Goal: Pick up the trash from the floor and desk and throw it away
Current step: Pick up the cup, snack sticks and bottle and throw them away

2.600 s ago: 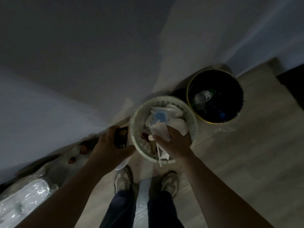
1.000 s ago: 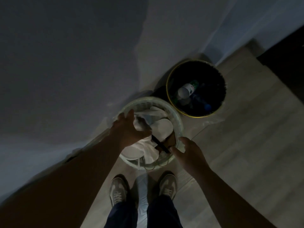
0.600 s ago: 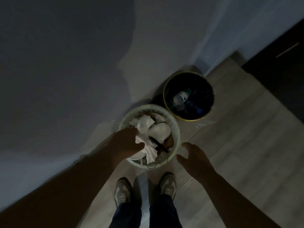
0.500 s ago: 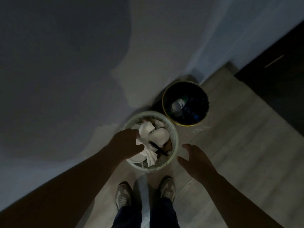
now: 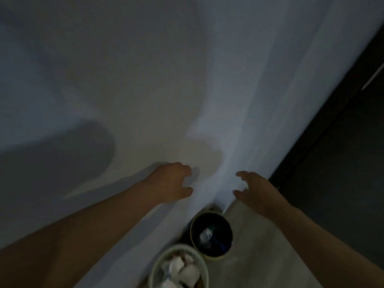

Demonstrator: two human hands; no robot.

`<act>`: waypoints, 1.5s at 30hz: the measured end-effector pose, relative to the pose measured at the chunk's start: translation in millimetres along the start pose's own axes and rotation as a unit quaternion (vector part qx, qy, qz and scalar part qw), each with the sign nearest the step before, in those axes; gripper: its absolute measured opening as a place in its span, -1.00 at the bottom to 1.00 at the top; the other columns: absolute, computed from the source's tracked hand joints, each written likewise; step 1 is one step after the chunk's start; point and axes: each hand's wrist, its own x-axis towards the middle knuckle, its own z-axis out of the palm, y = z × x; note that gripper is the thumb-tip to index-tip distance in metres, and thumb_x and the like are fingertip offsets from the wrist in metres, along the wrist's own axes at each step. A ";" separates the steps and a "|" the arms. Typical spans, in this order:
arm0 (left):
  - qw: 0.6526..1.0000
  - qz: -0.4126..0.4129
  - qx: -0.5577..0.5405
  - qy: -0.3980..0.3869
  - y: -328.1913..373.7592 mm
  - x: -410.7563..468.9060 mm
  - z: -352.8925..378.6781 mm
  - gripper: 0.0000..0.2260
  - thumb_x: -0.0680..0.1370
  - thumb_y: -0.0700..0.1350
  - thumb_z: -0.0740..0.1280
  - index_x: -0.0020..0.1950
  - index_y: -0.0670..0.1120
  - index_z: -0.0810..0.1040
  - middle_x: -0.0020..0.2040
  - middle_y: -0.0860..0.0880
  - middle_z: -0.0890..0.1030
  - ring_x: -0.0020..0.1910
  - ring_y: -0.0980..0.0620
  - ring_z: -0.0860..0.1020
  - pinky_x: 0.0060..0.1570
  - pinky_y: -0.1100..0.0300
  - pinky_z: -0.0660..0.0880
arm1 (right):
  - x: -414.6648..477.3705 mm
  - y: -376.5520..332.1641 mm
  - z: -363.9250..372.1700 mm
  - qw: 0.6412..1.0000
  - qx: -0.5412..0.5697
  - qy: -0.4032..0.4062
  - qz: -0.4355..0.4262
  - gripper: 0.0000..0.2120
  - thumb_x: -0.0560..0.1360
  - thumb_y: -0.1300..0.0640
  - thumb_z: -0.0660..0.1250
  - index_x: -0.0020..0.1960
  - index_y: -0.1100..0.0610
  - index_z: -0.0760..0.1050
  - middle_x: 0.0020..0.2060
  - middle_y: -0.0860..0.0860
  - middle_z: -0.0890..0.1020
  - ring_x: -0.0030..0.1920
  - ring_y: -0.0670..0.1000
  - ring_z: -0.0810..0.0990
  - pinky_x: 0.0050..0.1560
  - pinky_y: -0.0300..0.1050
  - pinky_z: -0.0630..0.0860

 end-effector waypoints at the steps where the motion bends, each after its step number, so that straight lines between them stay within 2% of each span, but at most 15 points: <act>1: 1.000 0.010 0.007 0.028 11.6 -2.2 -30.4 -0.50 0.53 0.08 0.33 0.42 -0.04 0.36 0.34 -0.06 0.45 0.30 0.00 0.43 0.26 0.24 0.30 | -4.8 -13.1 -33.8 0.999 0.001 0.032 -0.011 -0.42 0.54 -0.03 0.31 0.49 0.07 0.23 0.34 0.08 0.42 0.31 0.05 0.42 0.29 -0.12 0.37; 5: 0.988 0.057 0.027 0.140 53.5 -26.4 -134.2 -0.57 0.50 0.06 0.36 0.33 -0.02 0.45 0.24 -0.04 0.52 0.22 0.00 0.49 0.22 0.21 0.35 | -38.5 -60.2 -153.6 0.990 0.000 0.127 -0.059 -0.46 0.51 -0.03 0.35 0.43 0.04 0.30 0.25 0.03 0.49 0.22 -0.04 0.47 0.22 -0.20 0.40; 10: 0.959 0.099 0.065 0.258 97.1 -67.8 -252.3 -0.59 0.49 0.08 0.35 0.31 0.01 0.46 0.20 0.04 0.53 0.14 0.09 0.50 0.08 0.35 0.30 | -88.7 -106.6 -271.0 0.967 -0.037 0.224 -0.118 -0.51 0.48 -0.07 0.38 0.36 -0.01 0.38 0.17 -0.05 0.53 0.13 -0.07 0.50 0.21 -0.15 0.45; 15: 0.925 0.112 0.115 0.344 133.8 -113.8 -336.9 -0.61 0.50 0.08 0.36 0.30 0.02 0.47 0.19 0.06 0.53 0.04 0.15 0.47 -0.04 0.42 0.25 | -124.8 -138.1 -345.4 0.929 -0.048 0.313 -0.190 -0.53 0.45 -0.09 0.39 0.32 -0.05 0.41 0.13 -0.10 0.53 0.10 -0.10 0.52 0.17 -0.14 0.47; 18: 0.906 0.105 0.135 0.386 155.5 -138.0 -364.7 -0.63 0.50 0.08 0.35 0.28 0.03 0.49 0.17 0.08 0.53 0.07 0.16 0.48 -0.09 0.43 0.27 | -133.8 -146.1 -372.1 0.913 -0.045 0.332 -0.235 -0.54 0.46 -0.10 0.38 0.32 -0.06 0.41 0.14 -0.12 0.53 0.10 -0.11 0.51 0.18 -0.15 0.46; 20: 0.896 0.095 0.144 0.410 168.2 -153.0 -373.2 -0.65 0.50 0.07 0.35 0.27 0.03 0.50 0.14 0.09 0.54 0.08 0.17 0.49 -0.12 0.44 0.30 | -136.2 -148.8 -384.1 0.904 -0.050 0.332 -0.265 -0.54 0.46 -0.11 0.37 0.32 -0.08 0.40 0.15 -0.15 0.51 0.12 -0.12 0.51 0.18 -0.17 0.45; 22: 0.889 0.073 0.153 0.425 178.2 -168.4 -376.3 -0.64 0.49 0.08 0.36 0.27 0.04 0.50 0.14 0.11 0.54 0.08 0.19 0.49 -0.16 0.56 0.25 | -136.3 -151.4 -393.1 0.892 -0.057 0.332 -0.300 -0.55 0.47 -0.13 0.35 0.33 -0.12 0.38 0.15 -0.18 0.50 0.10 -0.17 0.49 0.16 -0.23 0.43; 25: 0.877 0.034 0.169 0.448 189.7 -190.9 -377.4 -0.62 0.47 0.11 0.36 0.26 0.07 0.51 0.14 0.14 0.55 0.06 0.23 0.46 -0.10 0.66 0.21 | -134.8 -155.9 -401.0 0.871 -0.055 0.334 -0.356 -0.58 0.48 -0.13 0.33 0.32 -0.12 0.39 0.14 -0.21 0.48 -0.06 -0.27 0.45 0.05 -0.34 0.36; 29: 0.865 -0.049 0.192 0.461 198.5 -225.3 -369.8 -0.61 0.49 0.14 0.33 0.30 0.10 0.47 0.19 0.17 0.53 0.10 0.26 0.44 -0.08 0.67 0.23 | -131.6 -171.0 -399.4 0.842 -0.035 0.328 -0.427 -0.59 0.47 -0.12 0.34 0.29 -0.14 0.40 0.12 -0.24 0.48 0.12 -0.24 0.43 0.12 -0.38 0.32; 33: 0.855 -0.142 0.222 0.446 199.3 -271.9 -352.7 -0.59 0.49 0.15 0.32 0.31 0.11 0.45 0.23 0.17 0.51 0.16 0.25 0.45 -0.03 0.62 0.21 | -134.7 -205.6 -384.6 0.815 -0.001 0.283 -0.505 -0.60 0.47 -0.13 0.31 0.29 -0.17 0.38 0.13 -0.28 0.46 0.14 -0.29 0.40 0.14 -0.39 0.29; 35: 0.846 -0.188 0.233 0.442 201.9 -304.0 -346.0 -0.59 0.49 0.16 0.32 0.31 0.12 0.45 0.22 0.18 0.51 0.11 0.28 0.44 -0.09 0.66 0.21 | -143.5 -229.3 -373.4 0.800 0.007 0.255 -0.543 -0.60 0.49 -0.12 0.29 0.31 -0.16 0.37 0.16 -0.26 0.45 0.16 -0.27 0.41 0.17 -0.38 0.31; 37: 0.831 -0.231 0.243 0.443 207.1 -340.8 -340.7 -0.60 0.49 0.15 0.33 0.31 0.12 0.46 0.20 0.17 0.51 0.08 0.27 0.44 -0.16 0.69 0.20 | -158.6 -252.9 -360.3 0.783 0.014 0.233 -0.576 -0.60 0.50 -0.11 0.29 0.32 -0.15 0.36 0.18 -0.25 0.45 0.18 -0.26 0.41 0.18 -0.39 0.30; 41: 0.792 -0.312 0.272 0.448 223.7 -423.1 -325.9 -0.59 0.48 0.19 0.31 0.31 0.14 0.44 0.17 0.21 0.51 0.10 0.24 0.46 -0.15 0.67 0.24 | -205.9 -302.3 -337.5 0.739 0.031 0.211 -0.639 -0.60 0.49 -0.11 0.31 0.31 -0.13 0.39 0.15 -0.23 0.47 0.16 -0.24 0.43 0.16 -0.38 0.32; 45: 0.755 -0.388 0.290 0.443 250.8 -521.3 -301.2 -0.60 0.47 0.19 0.32 0.28 0.15 0.46 0.13 0.22 0.51 0.06 0.23 0.50 -0.04 0.52 0.31 | -278.8 -359.9 -311.7 0.687 0.055 0.181 -0.701 -0.60 0.48 -0.15 0.31 0.29 -0.14 0.39 0.14 -0.25 0.46 0.15 -0.23 0.44 0.15 -0.33 0.35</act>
